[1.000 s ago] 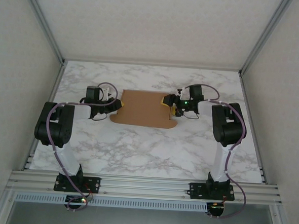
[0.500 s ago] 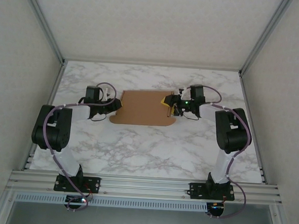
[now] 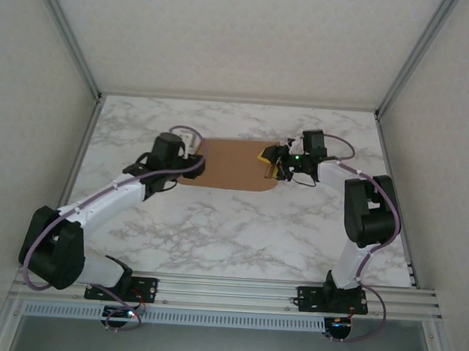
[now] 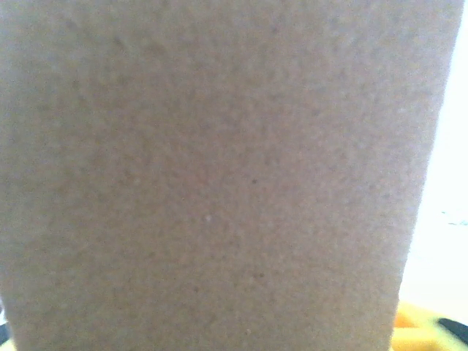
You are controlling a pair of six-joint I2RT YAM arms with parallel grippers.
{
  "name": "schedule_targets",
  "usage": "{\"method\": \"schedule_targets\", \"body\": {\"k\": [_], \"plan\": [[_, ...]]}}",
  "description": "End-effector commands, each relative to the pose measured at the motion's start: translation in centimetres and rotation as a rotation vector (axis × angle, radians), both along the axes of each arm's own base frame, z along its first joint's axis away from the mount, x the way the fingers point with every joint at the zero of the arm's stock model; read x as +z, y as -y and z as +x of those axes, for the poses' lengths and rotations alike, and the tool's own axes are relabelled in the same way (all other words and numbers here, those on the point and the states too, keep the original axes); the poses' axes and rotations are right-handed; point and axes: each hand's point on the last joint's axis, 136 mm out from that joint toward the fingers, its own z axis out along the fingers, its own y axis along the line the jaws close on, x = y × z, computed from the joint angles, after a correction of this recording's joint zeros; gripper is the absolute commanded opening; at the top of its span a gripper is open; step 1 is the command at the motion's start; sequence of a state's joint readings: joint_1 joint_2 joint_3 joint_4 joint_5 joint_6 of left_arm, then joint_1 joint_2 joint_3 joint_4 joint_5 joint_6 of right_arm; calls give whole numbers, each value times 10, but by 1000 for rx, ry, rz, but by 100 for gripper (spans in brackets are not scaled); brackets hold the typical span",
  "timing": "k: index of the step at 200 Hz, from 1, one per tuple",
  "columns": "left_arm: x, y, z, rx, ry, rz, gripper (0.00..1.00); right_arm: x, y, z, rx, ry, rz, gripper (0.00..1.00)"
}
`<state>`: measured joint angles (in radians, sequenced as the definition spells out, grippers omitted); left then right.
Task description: Fold the paper box
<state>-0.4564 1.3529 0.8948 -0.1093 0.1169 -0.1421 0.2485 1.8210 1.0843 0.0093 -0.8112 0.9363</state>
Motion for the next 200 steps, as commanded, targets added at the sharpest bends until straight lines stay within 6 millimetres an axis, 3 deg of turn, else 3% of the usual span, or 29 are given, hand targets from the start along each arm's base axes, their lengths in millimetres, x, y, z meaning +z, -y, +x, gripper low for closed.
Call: {"method": "schedule_targets", "body": {"k": [1, 17, 36, 83, 141, 200], "plan": [[8, -6, -13, -49, 113, 172, 52, -6, 5, -11, -38, -92, -29, 39], [11, 2, -21, -115, 152, 172, 53, -6, 4, -13, -31, -97, -24, 39], [0, 16, -31, -226, 144, 244, 57, -5, 4, -15, -26, -95, -21, 39], [-23, 30, -32, -256, 109, 305, 64, -2, 0, -19, -13, -90, -9, 39], [-35, 44, -39, -275, 93, 262, 65, 0, -5, -22, -8, -101, 8, 39], [-45, 44, -22, -216, 116, 284, 66, 4, -17, -33, 32, -107, 26, 39]]}}
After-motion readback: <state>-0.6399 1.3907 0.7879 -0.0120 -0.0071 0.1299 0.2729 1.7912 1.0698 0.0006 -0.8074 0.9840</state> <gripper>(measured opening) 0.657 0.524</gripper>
